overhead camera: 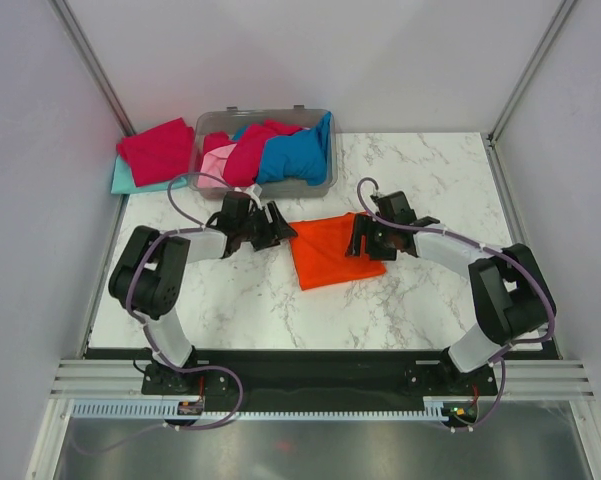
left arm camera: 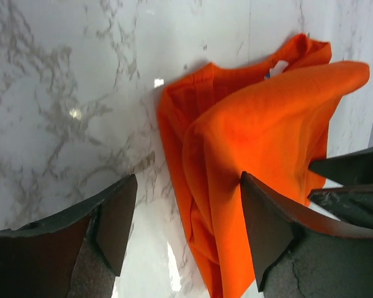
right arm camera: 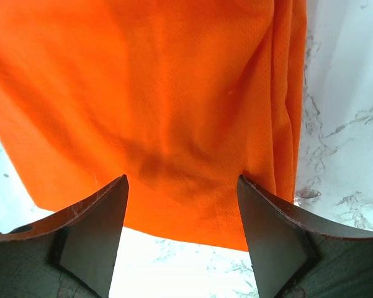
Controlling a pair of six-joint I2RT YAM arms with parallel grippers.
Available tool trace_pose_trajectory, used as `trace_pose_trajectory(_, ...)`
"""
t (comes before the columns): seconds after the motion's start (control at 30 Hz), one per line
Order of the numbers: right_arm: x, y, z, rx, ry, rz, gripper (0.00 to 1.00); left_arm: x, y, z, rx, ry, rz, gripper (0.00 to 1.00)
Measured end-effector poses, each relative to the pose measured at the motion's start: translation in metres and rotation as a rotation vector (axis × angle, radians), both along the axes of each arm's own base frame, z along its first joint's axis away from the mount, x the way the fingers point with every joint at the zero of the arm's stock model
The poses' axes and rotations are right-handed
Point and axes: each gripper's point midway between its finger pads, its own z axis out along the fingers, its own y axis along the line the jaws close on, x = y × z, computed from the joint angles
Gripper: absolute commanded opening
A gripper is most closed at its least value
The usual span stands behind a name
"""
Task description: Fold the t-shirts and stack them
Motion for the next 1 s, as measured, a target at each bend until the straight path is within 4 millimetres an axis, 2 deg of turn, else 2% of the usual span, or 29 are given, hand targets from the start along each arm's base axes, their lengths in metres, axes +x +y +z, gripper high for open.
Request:
trace_pose_trajectory(0.17, -0.009, -0.006, -0.017, -0.017, 0.011, -0.004, 0.78, 0.018, -0.009, 0.000, -0.029, -0.026, 0.007, 0.72)
trace_pose_trajectory(0.43, 0.004, 0.000, -0.018, 0.016, -0.067, 0.004, 0.78, 0.027, -0.018, -0.005, -0.002, -0.049, 0.029, 0.56)
trace_pose_trajectory(0.5, 0.008, 0.003, -0.018, 0.036, -0.095, 0.008, 0.77, 0.028, -0.020, -0.007, 0.014, -0.051, 0.035, 0.55)
trace_pose_trajectory(0.6, 0.013, 0.007, -0.017, 0.054, -0.122, 0.013, 0.77, 0.031, -0.026, -0.009, 0.029, -0.052, 0.037, 0.46)
trace_pose_trajectory(0.7, 0.017, 0.010, -0.016, 0.071, -0.141, 0.021, 0.77, 0.037, -0.029, -0.013, 0.034, -0.048, 0.037, 0.29)
trace_pose_trajectory(0.73, 0.018, 0.012, -0.016, 0.076, -0.145, 0.026, 0.77, 0.038, -0.030, -0.015, 0.035, -0.047, 0.037, 0.18)
trace_pose_trajectory(0.8, 0.021, 0.014, -0.016, 0.086, -0.156, 0.035, 0.77, 0.040, -0.029, -0.017, 0.042, -0.044, 0.044, 0.02)
trace_pose_trajectory(1.0, 0.022, 0.018, -0.015, 0.107, -0.176, 0.064, 0.79, 0.037, -0.023, -0.015, 0.070, -0.033, 0.058, 0.02)
